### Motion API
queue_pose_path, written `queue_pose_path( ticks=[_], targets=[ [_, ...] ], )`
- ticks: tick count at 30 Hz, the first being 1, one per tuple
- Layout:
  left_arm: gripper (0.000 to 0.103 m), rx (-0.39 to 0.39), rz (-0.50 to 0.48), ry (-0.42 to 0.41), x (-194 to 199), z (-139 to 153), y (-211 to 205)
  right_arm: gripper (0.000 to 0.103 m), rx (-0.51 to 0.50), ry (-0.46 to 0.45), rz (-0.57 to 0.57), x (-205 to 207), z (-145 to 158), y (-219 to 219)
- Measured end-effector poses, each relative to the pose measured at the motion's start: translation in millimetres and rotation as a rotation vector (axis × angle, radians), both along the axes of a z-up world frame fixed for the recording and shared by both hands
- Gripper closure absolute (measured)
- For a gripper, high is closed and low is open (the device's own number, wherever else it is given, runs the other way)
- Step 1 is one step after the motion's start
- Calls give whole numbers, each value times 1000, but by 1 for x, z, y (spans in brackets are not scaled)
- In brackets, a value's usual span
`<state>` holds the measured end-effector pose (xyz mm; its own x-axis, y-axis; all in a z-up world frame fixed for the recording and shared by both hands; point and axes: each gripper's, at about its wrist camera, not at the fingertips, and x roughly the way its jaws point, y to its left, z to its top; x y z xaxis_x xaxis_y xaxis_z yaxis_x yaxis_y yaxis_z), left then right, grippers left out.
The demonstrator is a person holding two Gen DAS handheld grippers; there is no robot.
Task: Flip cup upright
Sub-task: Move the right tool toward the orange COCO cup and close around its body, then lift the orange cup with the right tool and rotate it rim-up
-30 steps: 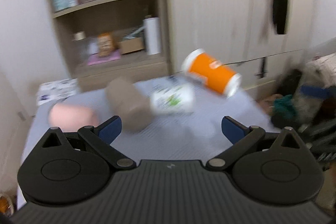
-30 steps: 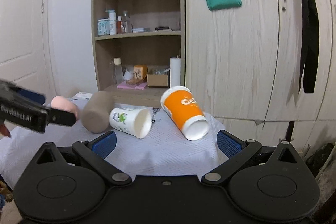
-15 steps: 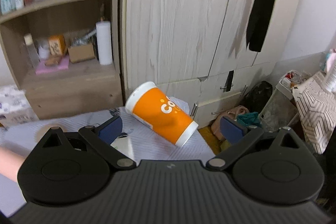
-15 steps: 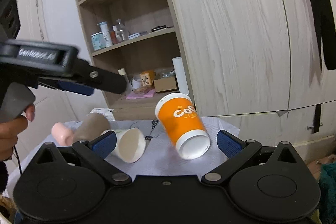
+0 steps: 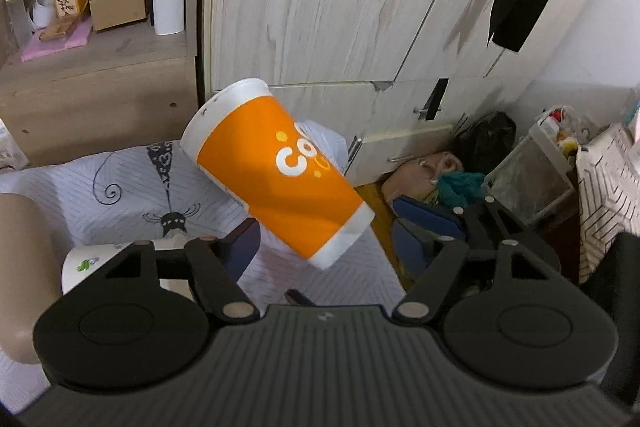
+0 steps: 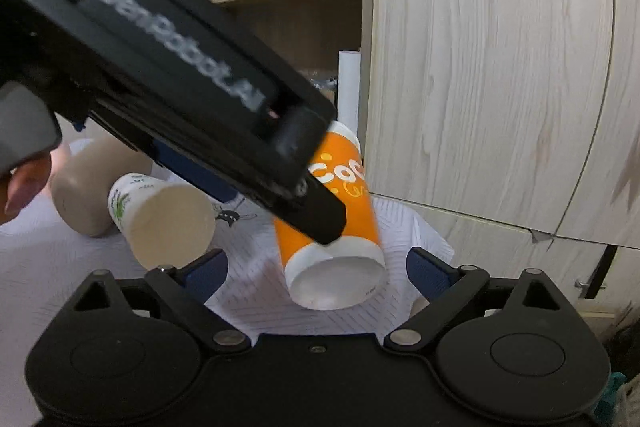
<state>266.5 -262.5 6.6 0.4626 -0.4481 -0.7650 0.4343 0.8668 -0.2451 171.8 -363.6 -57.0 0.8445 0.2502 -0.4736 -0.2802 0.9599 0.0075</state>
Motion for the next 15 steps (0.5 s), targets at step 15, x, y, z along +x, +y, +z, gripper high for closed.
queue_pose_path(
  ticks=[15],
  targets=[
    [31,-58,20,75,20,-12,8,34,136,146,-6,29,-5,-17]
  ],
)
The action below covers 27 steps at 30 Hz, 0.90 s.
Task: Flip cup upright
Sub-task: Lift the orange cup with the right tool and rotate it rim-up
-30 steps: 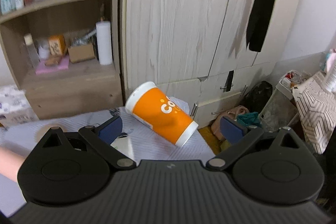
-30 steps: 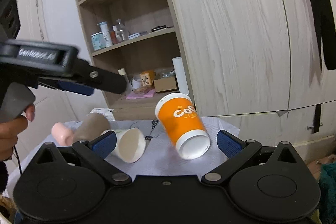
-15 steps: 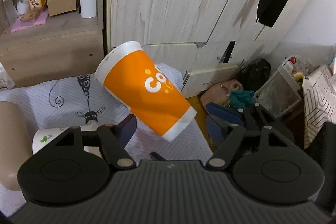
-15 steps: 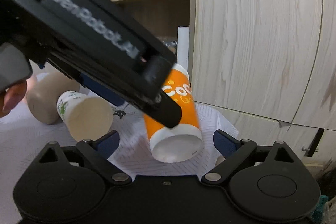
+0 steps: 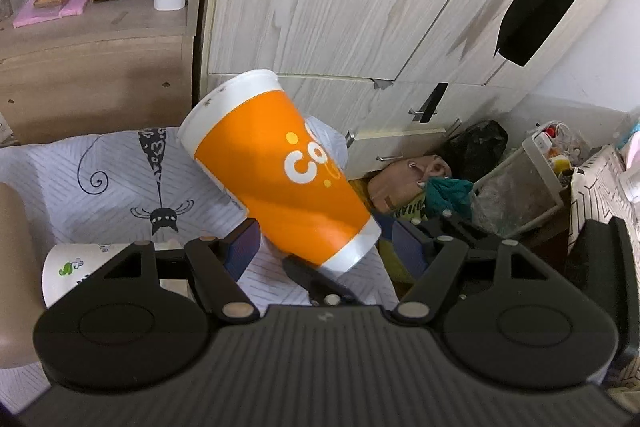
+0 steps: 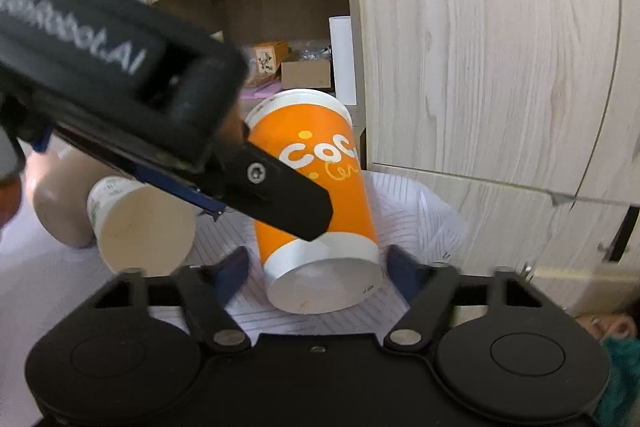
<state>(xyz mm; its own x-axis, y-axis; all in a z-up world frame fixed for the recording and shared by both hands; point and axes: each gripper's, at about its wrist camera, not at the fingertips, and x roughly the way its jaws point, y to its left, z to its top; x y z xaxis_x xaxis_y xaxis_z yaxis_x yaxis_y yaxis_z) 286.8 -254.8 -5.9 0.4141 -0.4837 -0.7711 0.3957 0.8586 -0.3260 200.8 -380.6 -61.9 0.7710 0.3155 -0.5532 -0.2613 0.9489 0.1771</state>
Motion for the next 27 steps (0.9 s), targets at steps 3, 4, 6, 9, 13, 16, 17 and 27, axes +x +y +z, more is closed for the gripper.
queue_pose_path(
  ticks=[3,4,6,9,13,16,17,27],
  targets=[
    [31,10,-47,-20,-6,2,-6,34,27,16,-27,-11,3,-1],
    [31,12,-65,-13,-8,2,-8,34,34,17,-34,-17,5,-2],
    [31,11,-78,-9,-14,3,-11,34,56,25,-59,-24,7,-3],
    [31,32,-89,-48,-24,5,-16,34,106,37,-100,-35,9,-6],
    [31,15,-103,-48,-33,2,-13,36,273,69,-174,-56,8,-15],
    [31,5,-117,-45,-40,1,-12,40,283,59,-227,-73,6,-7],
    [31,6,-120,-44,-43,0,-11,40,291,58,-238,-79,5,-5],
    [31,-20,-116,-16,-58,-7,9,40,365,94,-265,-98,2,-6]
  ],
)
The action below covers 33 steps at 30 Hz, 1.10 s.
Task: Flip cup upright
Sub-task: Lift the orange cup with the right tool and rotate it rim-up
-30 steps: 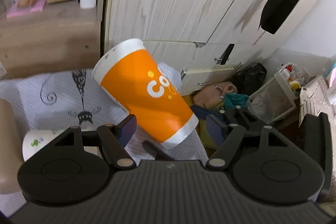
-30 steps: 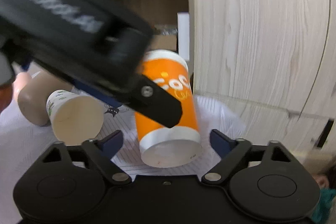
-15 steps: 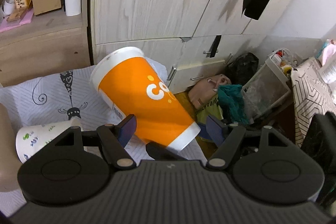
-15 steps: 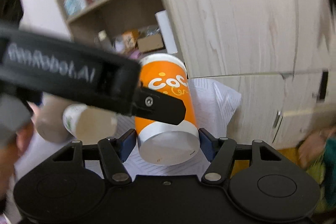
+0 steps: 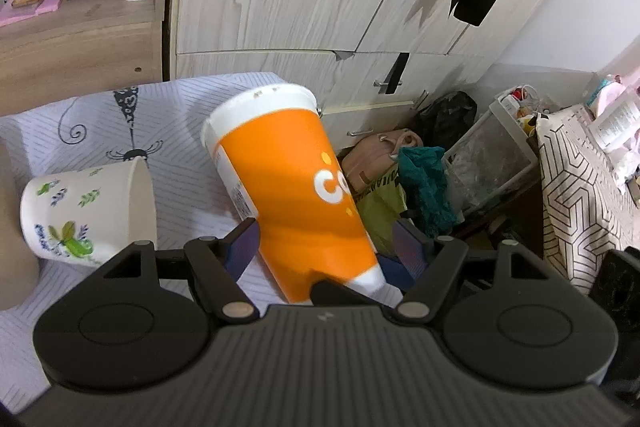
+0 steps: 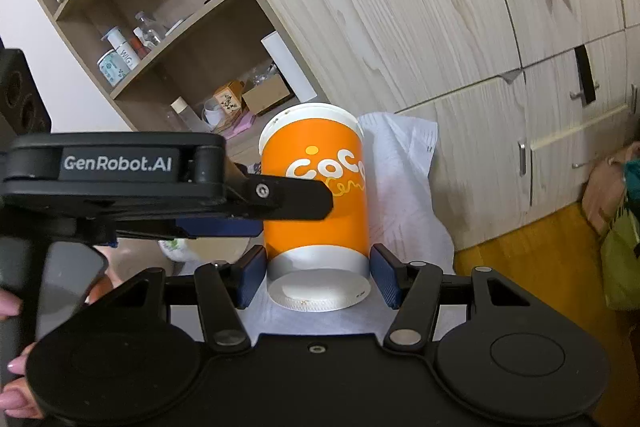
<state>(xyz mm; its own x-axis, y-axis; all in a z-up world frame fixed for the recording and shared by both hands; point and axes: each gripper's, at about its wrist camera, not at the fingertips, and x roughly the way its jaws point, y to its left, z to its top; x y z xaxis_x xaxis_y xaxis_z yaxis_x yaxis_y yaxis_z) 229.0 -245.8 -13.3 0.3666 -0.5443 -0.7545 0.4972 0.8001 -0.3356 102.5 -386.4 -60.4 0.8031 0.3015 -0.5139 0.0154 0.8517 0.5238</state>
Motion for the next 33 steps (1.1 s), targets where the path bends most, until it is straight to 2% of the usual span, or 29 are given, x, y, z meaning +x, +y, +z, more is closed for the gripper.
queue_pose_path(
  ticks=[7,9,12,17,20,22,24,26,29,33],
  targets=[
    [31,-2,-45,-44,-23,0,13,40,-8,39,6,-27,5,12],
    [31,7,-47,-57,-29,-1,17,40,32,58,15,-31,5,11],
    [31,-14,-75,-27,-36,-3,26,42,110,95,26,-36,1,10],
    [31,-46,-80,-11,-46,-2,52,45,194,105,85,-45,-3,24],
    [31,-75,-81,36,-50,-5,70,45,182,118,102,-50,-5,39],
    [36,-80,-93,78,-54,-8,80,45,169,120,98,-53,-6,48],
    [43,-51,-105,70,-62,-8,85,45,166,115,91,-59,-4,54],
    [44,-37,-104,60,-68,-7,94,45,187,107,85,-63,-1,58],
    [45,-47,-100,50,-73,-5,105,46,145,104,107,-64,7,67],
    [45,-49,-86,35,-81,-1,120,46,166,120,149,-65,8,76]
  ],
)
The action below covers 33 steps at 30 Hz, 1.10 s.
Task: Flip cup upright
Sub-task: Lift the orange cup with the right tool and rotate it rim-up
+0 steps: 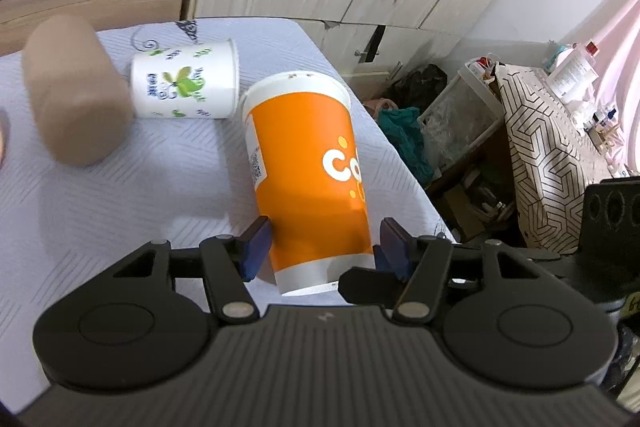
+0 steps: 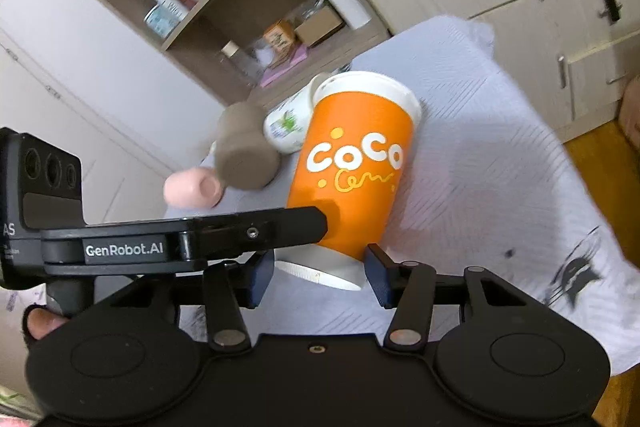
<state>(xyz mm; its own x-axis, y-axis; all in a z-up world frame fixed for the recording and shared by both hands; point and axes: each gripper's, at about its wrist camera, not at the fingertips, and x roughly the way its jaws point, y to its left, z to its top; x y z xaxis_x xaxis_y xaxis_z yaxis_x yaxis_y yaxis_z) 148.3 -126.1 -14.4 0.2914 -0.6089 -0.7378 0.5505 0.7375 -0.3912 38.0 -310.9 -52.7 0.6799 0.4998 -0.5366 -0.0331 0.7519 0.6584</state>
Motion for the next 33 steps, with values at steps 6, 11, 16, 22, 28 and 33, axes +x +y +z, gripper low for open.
queue_pose_path(
  ticks=[6,11,16,22,28,33],
  targets=[
    [45,-34,75,50,-19,-2,35,46,-27,-31,48,-12,3,23],
    [45,-54,88,114,-19,-11,60,45,-26,-23,88,-14,0,38],
    [45,-93,81,148,-19,-14,78,40,-11,-9,131,-7,-2,44],
    [40,-140,105,77,-21,-3,86,24,-28,-49,125,1,5,43],
    [33,-133,142,56,-1,-6,84,24,-46,-40,135,22,3,41],
    [31,-108,153,95,15,-11,75,24,-7,-17,120,33,-7,28]
  ],
)
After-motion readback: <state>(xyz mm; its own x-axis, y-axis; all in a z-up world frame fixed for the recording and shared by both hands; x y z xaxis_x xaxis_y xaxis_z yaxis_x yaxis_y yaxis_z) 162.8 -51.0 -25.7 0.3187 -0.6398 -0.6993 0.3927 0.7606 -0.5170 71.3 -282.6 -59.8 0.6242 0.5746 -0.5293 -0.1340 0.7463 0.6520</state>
